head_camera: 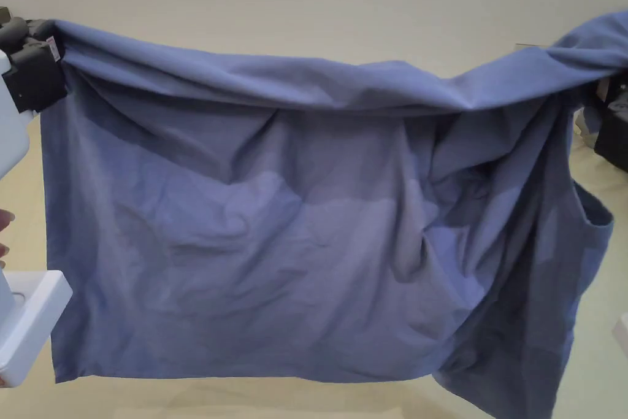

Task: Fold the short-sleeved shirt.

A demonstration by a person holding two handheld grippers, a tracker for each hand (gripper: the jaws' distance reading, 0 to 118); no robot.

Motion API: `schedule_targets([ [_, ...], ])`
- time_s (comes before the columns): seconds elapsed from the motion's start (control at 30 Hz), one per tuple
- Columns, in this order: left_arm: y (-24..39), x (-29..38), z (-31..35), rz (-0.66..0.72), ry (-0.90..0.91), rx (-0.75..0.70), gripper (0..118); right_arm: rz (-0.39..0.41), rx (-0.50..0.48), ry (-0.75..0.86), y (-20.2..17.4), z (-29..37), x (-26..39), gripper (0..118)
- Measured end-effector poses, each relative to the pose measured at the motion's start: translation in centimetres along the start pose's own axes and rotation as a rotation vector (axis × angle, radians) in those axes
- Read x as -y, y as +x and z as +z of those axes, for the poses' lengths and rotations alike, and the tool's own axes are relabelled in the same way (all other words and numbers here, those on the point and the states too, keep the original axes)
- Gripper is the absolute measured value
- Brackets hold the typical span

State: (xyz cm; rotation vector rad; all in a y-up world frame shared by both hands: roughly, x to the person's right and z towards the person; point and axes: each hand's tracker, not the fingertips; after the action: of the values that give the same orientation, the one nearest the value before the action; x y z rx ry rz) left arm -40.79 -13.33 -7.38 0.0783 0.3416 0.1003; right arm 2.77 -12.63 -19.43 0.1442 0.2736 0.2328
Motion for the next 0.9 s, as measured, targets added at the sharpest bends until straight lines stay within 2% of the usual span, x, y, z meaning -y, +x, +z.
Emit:
schedule_targets([
  [0.33, 0.4, -2.4, -4.9, -0.041, -0.008, 0.054, 4, 0.082, 0.068, 0.024, 0.4, -6.0, -2.8, 13],
  [0.5, 1.1, -2.8, -7.8, -0.072, -0.028, 0.065, 4, 0.071, 0.078, 0.004, 0.6, -11.0, -2.4, 13],
  [0.6, 2.7, -3.3, -12.1, -0.076, -0.045, 0.067, 4, 0.102, 0.096, 0.001, 0.4, -14.0, -2.0, 13],
  [0.9, 3.4, -1.9, -22.3, -0.113, -0.065, 0.026, 4, 0.117, 0.112, -0.05, 0.0, -23.4, -0.4, 13],
])
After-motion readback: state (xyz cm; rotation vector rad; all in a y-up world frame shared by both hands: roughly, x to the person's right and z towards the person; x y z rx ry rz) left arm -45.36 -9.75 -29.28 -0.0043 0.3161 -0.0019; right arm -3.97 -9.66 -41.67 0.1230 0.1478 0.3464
